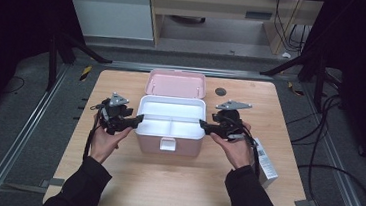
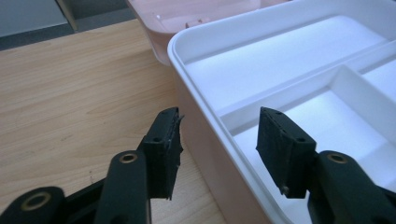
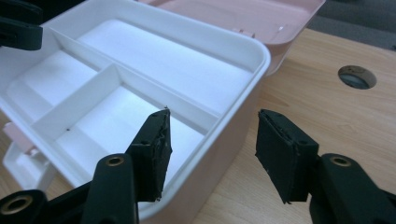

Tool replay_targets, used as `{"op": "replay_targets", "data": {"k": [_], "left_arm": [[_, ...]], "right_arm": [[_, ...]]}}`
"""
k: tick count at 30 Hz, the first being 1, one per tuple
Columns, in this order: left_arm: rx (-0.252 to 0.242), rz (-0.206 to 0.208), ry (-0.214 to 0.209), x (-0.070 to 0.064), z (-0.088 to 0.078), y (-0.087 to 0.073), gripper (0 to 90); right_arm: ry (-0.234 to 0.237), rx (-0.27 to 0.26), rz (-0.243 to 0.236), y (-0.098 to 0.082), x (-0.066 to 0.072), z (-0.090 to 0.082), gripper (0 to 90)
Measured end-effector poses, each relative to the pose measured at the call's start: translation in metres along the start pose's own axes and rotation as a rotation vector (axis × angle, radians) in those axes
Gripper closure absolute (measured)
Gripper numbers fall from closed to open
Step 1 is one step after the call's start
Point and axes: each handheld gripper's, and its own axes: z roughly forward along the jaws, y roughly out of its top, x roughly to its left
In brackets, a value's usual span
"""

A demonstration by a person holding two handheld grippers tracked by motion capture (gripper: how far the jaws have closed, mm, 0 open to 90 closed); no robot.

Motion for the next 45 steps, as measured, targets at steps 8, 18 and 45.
{"op": "replay_targets", "data": {"k": [8, 18, 45], "left_arm": [[0.016, 0.001, -0.031, 0.000, 0.010, 0.000, 62.8], [0.022, 0.013, -0.055, -0.012, 0.021, 0.001, 61.5], [0.102, 0.353, -0.339, 0.021, 0.006, 0.069, 49.9]], "right_arm": [[-0.006, 0.034, 0.002, -0.005, 0.001, 0.019, 57.1], [-0.022, 0.053, 0.017, -0.008, -0.006, 0.010, 60.0], [0.209, 0.034, -0.384, 0.066, -0.026, -0.008, 47.1]]}}
